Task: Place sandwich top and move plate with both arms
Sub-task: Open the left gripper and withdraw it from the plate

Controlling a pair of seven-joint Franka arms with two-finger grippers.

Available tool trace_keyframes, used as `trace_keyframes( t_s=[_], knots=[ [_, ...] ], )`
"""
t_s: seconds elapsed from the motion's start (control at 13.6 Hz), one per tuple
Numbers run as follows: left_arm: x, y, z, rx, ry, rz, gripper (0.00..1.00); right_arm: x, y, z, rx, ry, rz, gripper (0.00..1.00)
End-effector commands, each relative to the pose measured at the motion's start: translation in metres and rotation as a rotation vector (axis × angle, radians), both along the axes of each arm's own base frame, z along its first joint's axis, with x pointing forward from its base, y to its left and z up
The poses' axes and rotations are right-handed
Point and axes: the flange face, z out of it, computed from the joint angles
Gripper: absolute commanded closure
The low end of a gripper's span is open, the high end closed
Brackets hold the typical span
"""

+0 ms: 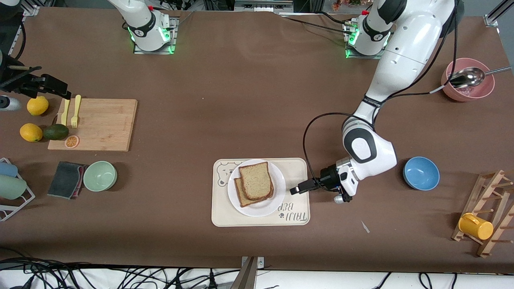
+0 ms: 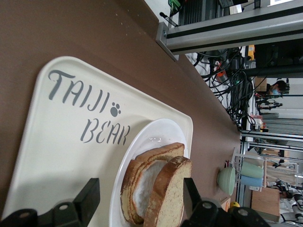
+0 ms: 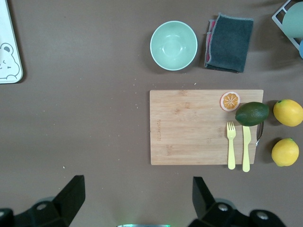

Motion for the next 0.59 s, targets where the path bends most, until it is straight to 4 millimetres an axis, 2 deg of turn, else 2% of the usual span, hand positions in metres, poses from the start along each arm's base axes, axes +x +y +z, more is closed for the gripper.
trace_keyframes(
  t_s=[0.0, 0.15, 0.37, 0.52],
  knots=[
    [0.011, 0.029, 0.032, 0.064, 0.062, -0.028, 0.09, -0.003, -0.002, 0.008, 0.018, -0.003, 0.006, 0.00],
    [0.015, 0.044, 0.048, 0.108, 0.069, -0.052, 0.01, -0.003, -0.002, 0.008, 0.018, -0.003, 0.006, 0.00],
    [0.018, 0.082, 0.073, 0.143, 0.104, -0.111, 0.01, -0.003, -0.002, 0.008, 0.018, -0.003, 0.006, 0.00],
    [0.019, 0.103, 0.105, 0.263, 0.125, -0.121, 0.00, -0.003, -0.002, 0.008, 0.018, -0.003, 0.006, 0.00]
  ],
)
